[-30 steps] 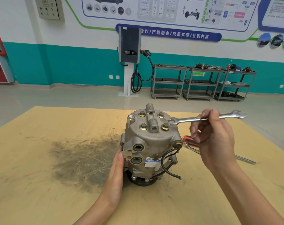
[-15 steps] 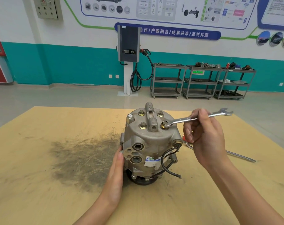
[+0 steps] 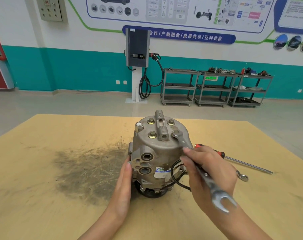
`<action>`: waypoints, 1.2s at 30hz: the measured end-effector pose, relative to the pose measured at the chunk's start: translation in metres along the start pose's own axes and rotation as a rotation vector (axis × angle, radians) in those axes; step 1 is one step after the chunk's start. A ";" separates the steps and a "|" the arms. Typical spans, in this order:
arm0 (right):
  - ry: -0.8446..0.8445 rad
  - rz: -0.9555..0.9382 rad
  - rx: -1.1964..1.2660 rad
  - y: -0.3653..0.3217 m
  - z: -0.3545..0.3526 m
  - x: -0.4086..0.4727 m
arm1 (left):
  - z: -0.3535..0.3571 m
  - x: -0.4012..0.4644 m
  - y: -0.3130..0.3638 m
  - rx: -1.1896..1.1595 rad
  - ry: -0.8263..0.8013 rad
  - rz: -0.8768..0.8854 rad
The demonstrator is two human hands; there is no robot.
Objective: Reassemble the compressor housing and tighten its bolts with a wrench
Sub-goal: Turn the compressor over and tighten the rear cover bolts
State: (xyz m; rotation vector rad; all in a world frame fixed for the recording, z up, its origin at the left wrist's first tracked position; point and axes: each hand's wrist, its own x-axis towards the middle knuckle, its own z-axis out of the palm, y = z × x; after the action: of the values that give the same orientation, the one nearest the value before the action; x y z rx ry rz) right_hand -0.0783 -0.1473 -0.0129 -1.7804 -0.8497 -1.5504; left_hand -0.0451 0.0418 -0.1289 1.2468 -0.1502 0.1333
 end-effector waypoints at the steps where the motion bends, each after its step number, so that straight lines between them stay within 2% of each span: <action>1: 0.016 0.038 0.024 0.000 0.000 0.003 | 0.000 0.000 0.000 0.003 0.003 -0.002; 7: 0.125 0.403 0.423 0.004 -0.005 0.030 | -0.001 -0.001 0.000 0.014 0.004 -0.009; 11: 0.104 0.795 0.708 0.022 -0.015 0.042 | -0.001 0.000 0.000 0.032 -0.004 -0.012; 14: 0.062 0.978 0.851 0.034 -0.014 0.046 | -0.001 0.000 -0.001 0.027 0.000 -0.011; 30: -0.227 1.348 1.161 0.071 0.008 0.062 | 0.002 -0.001 0.003 0.055 0.005 0.016; 34: -0.278 1.374 1.217 0.077 0.016 0.063 | 0.001 -0.001 0.001 0.071 0.006 0.004; 36: -0.249 1.355 1.225 0.076 0.017 0.060 | 0.000 -0.001 0.001 0.072 0.003 -0.004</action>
State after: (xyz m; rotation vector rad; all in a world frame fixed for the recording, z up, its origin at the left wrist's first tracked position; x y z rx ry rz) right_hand -0.0012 -0.1751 0.0413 -1.0404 -0.3027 0.1473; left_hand -0.0462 0.0421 -0.1283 1.3183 -0.1418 0.1384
